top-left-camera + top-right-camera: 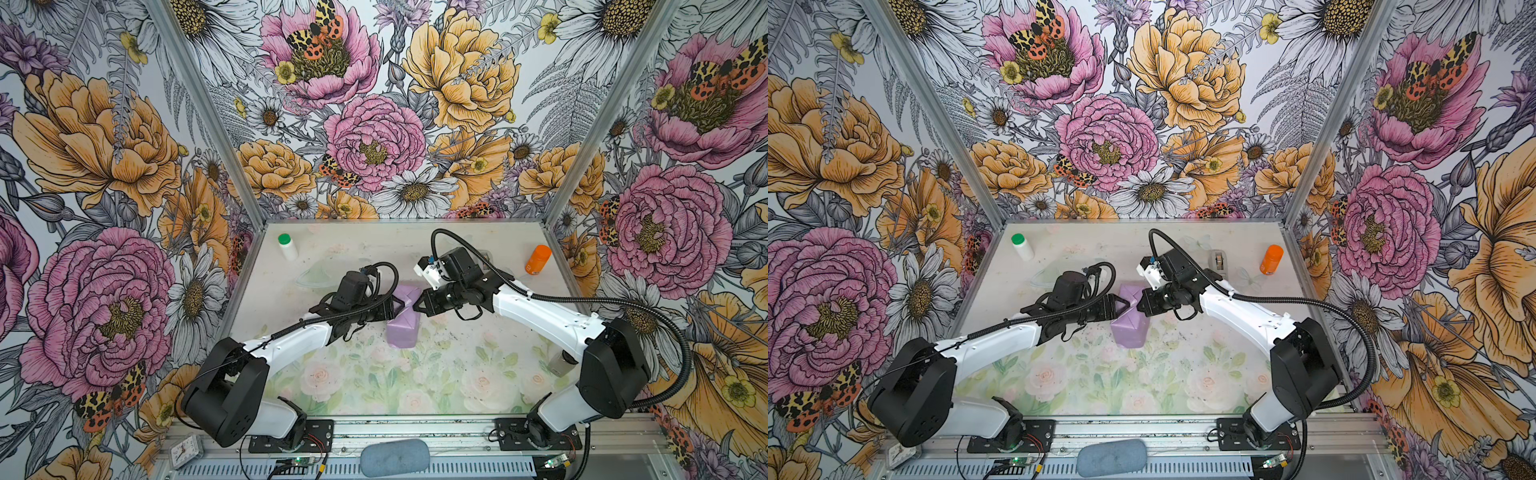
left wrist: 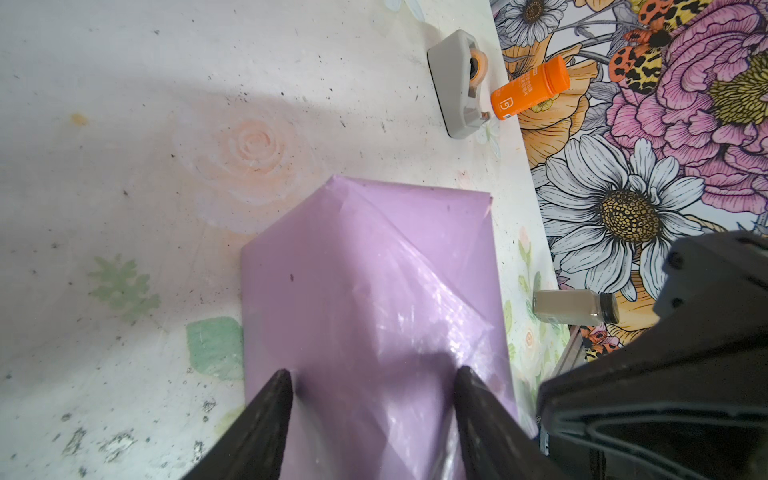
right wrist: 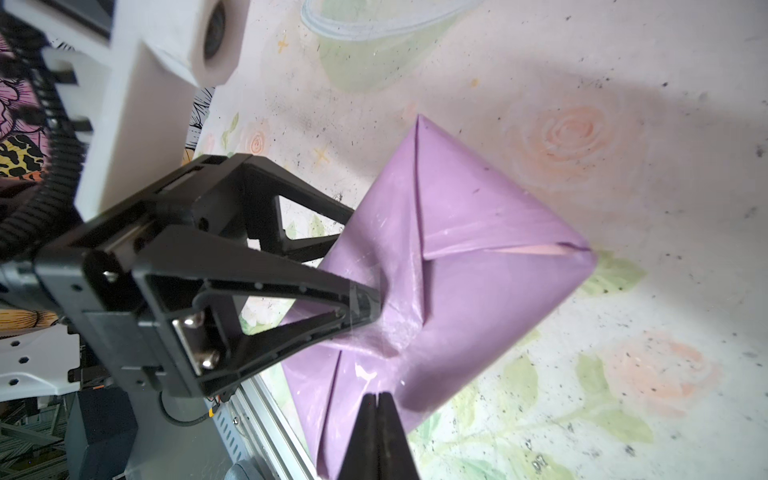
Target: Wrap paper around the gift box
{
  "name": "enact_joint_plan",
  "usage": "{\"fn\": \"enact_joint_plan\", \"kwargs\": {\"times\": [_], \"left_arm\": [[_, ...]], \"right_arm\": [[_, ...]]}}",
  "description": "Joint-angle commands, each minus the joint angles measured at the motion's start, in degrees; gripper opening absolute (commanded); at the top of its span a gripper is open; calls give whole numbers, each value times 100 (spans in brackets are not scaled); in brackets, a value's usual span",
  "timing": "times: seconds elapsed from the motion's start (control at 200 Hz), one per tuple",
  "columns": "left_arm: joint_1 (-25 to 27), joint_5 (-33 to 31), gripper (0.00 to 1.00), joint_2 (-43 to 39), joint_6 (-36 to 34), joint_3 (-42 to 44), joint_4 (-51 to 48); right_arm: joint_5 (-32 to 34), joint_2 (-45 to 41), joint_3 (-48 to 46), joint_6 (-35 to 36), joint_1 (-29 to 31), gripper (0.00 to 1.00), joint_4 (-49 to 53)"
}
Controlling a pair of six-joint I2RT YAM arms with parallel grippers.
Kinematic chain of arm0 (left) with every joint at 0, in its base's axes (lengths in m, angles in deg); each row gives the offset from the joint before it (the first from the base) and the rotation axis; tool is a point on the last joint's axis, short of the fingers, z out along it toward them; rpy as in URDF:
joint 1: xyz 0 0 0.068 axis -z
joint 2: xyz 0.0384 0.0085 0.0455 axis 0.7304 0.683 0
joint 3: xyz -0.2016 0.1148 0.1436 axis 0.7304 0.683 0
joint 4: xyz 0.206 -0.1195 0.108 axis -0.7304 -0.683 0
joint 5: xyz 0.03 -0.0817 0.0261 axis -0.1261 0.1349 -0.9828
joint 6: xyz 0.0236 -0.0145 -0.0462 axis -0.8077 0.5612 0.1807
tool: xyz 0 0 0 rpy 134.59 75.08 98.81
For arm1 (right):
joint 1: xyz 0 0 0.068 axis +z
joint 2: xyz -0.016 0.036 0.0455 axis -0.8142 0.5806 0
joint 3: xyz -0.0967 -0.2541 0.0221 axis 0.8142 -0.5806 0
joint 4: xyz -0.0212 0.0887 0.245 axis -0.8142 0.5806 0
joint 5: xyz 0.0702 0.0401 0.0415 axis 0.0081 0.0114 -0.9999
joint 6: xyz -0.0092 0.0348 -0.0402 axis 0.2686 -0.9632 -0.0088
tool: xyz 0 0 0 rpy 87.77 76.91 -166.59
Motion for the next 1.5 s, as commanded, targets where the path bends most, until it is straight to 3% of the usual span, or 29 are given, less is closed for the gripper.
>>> {"fn": "enact_joint_plan", "kwargs": {"times": [0.0,1.496], "left_arm": [[55,-140,63,24,-107,29,-110],[63,-113,62,4,-120,20,-104]], "right_arm": [[76,74,17,28,57,0,-138],[-73,564,202,-44,136,0,-640]]}}
